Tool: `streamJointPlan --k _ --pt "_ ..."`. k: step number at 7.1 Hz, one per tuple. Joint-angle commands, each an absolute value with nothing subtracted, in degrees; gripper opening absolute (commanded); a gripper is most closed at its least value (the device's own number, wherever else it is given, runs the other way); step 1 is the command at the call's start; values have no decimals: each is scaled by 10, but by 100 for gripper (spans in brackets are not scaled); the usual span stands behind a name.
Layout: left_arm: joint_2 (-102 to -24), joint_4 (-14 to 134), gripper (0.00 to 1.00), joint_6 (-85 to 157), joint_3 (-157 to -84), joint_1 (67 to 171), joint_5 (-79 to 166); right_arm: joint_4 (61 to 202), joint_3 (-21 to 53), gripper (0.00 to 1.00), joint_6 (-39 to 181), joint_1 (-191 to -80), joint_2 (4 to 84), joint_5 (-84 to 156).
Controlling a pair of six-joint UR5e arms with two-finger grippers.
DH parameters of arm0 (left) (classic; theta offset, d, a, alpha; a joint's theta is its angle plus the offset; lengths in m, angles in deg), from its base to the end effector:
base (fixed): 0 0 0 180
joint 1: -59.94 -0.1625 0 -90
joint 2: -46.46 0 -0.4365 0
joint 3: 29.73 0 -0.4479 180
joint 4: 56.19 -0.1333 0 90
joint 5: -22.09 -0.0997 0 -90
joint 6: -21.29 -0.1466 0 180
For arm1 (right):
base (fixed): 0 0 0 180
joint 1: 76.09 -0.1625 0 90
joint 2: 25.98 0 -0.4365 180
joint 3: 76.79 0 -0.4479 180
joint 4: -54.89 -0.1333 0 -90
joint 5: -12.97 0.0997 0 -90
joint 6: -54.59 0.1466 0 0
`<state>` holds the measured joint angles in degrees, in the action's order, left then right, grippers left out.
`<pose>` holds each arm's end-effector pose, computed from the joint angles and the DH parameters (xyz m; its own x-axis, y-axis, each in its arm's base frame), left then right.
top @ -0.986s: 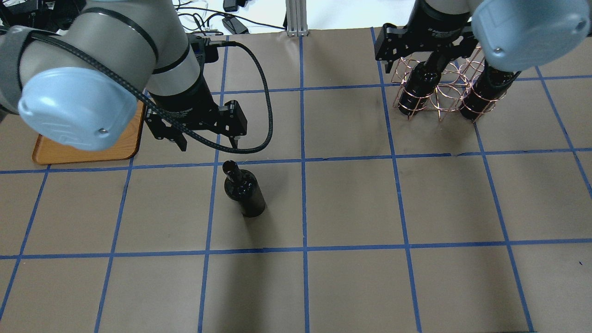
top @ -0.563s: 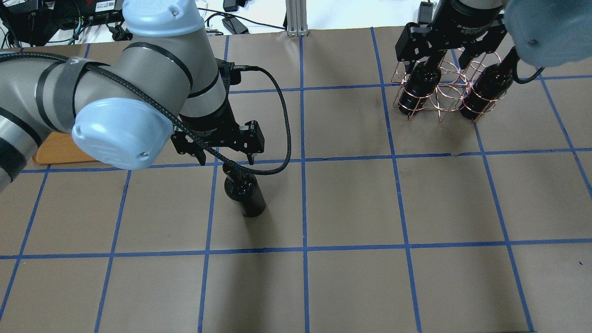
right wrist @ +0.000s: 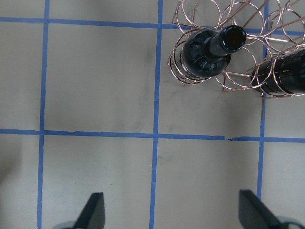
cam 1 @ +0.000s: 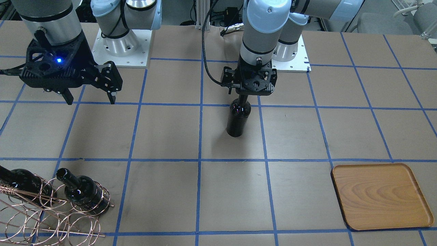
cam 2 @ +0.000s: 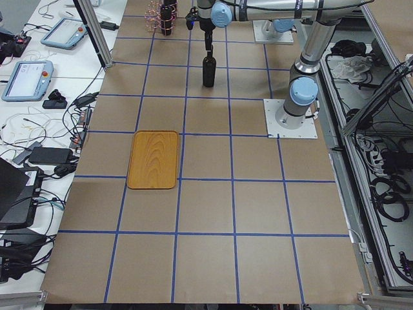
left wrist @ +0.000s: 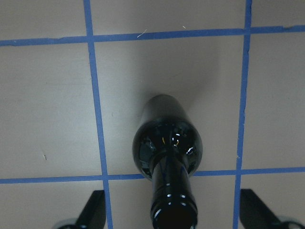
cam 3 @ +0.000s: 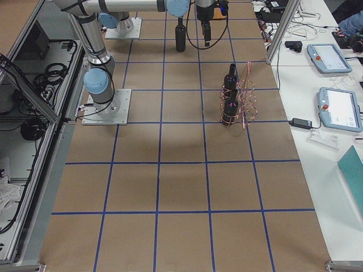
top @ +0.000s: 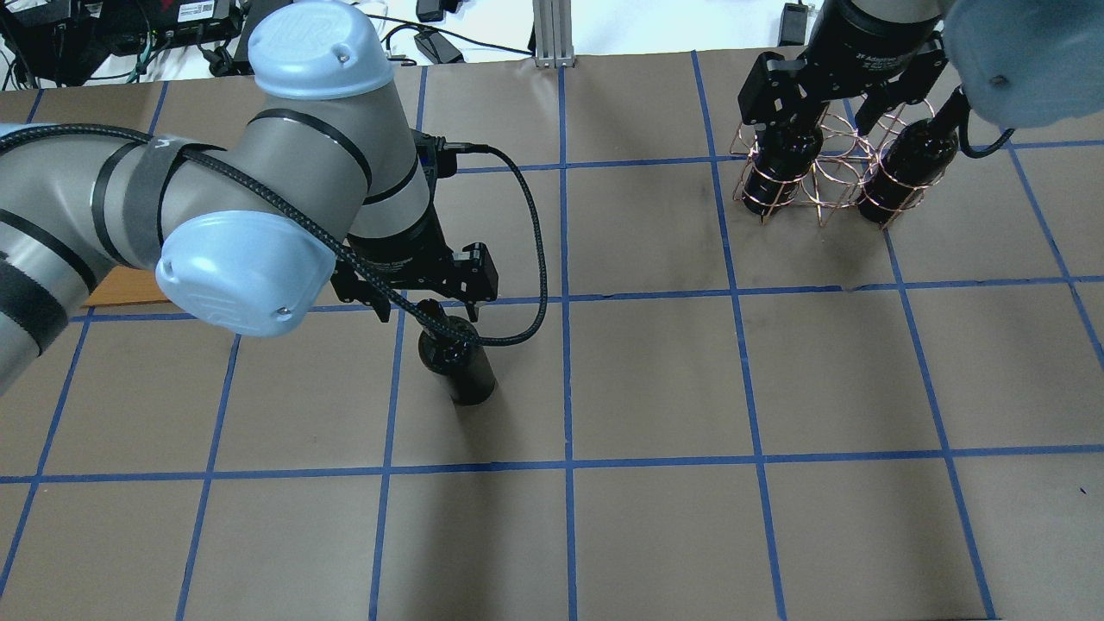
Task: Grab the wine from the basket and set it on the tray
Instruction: 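Move the left gripper over the standing bottle and lower onto its neck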
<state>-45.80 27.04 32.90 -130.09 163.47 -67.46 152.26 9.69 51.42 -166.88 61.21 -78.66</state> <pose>-0.2567 -0.4921 0.3448 -0.9993 0.0338 -0.0129 0.0323 0.9943 0.1014 0.1372 -0.5867 0.4730 -0.9973 -0.0645 0.0359 -0.0689 0.9879 -0.1388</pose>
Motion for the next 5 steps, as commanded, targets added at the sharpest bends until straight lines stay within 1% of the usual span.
streamJointPlan --k 1,2,3,4,5 --pt "-458 270 83 323 -1302 1635 -676 1529 97 100 495 -1669 611 -785" --pt "-456 270 67 326 -1302 1635 -674 1529 97 100 494 -1669 611 -785" --pt "-455 271 60 326 -1302 1635 -674 1531 97 100 495 -1669 611 -785" --pt "-453 270 60 325 -1302 1635 -674 1531 97 100 494 -1669 611 -785" --pt "-452 270 49 323 -1302 1635 -674 1532 97 100 495 -1669 611 -783"
